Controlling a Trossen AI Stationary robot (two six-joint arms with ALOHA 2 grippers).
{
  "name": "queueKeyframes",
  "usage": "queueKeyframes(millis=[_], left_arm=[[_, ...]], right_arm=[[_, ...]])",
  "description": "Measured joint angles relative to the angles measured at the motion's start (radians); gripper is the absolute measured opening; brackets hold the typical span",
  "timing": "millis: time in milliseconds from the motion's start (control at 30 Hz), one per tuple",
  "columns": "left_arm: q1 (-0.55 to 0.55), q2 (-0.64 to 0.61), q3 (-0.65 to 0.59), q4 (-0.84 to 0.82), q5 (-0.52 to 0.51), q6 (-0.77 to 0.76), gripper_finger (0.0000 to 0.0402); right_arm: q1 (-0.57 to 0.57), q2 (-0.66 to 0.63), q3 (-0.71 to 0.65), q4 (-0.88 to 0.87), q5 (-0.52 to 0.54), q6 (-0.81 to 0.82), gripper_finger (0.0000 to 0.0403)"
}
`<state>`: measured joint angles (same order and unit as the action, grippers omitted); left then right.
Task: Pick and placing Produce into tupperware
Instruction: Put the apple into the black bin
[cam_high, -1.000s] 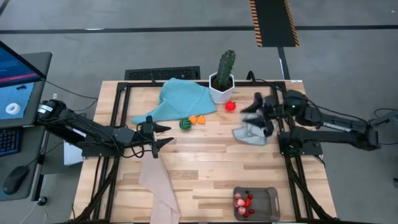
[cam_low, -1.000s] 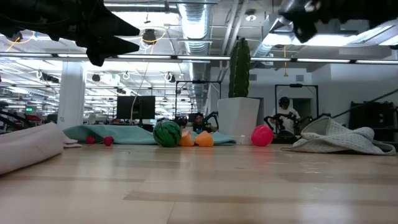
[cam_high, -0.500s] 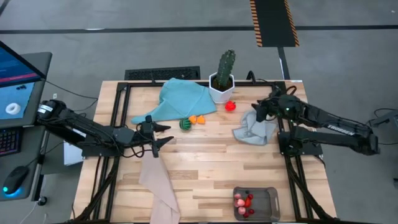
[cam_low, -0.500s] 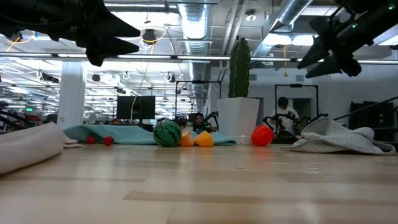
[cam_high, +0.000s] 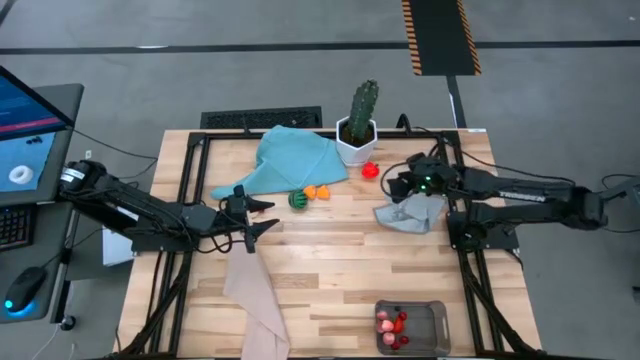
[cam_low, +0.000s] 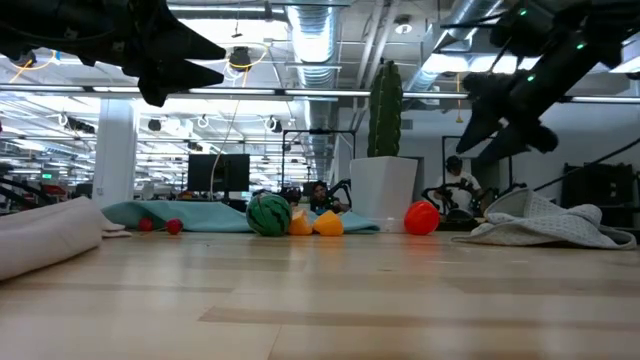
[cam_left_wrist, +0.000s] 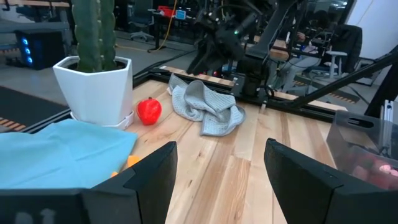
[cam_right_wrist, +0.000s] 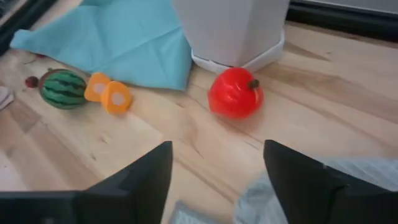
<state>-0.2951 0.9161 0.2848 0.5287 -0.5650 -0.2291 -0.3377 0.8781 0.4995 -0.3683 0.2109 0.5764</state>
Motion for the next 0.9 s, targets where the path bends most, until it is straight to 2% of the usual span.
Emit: queueKeyframes(millis=[300, 433, 600, 767, 900], left_arm=[[0.0, 0.0, 0.0, 0.0, 0.0, 0.0, 0.023], [0.0, 0.0, 0.0, 0.0, 0.0, 0.001, 0.023], [0.0, 0.0, 0.0, 0.0, 0.001, 0.001, 0.023], [0.0, 0.0, 0.0, 0.0, 0.001, 0.002, 0.023], [0.0, 0.0, 0.0, 0.0, 0.001, 0.002, 0.023]], right_arm=[[-0.03, 0.228, 0.001, 0.29, 0.003, -0.016, 0.039], [-0.068, 0.307, 0.051, 0.317, 0.0, -0.022, 0.0381], [-0.092, 0.396, 0.156, 0.162, -0.002, -0.008, 0.0369], [-0.099, 0.504, 0.323, -0.102, 0.003, -0.037, 0.0383], [-0.099, 0.577, 0.428, -0.173, 0.003, -0.076, 0.0396]])
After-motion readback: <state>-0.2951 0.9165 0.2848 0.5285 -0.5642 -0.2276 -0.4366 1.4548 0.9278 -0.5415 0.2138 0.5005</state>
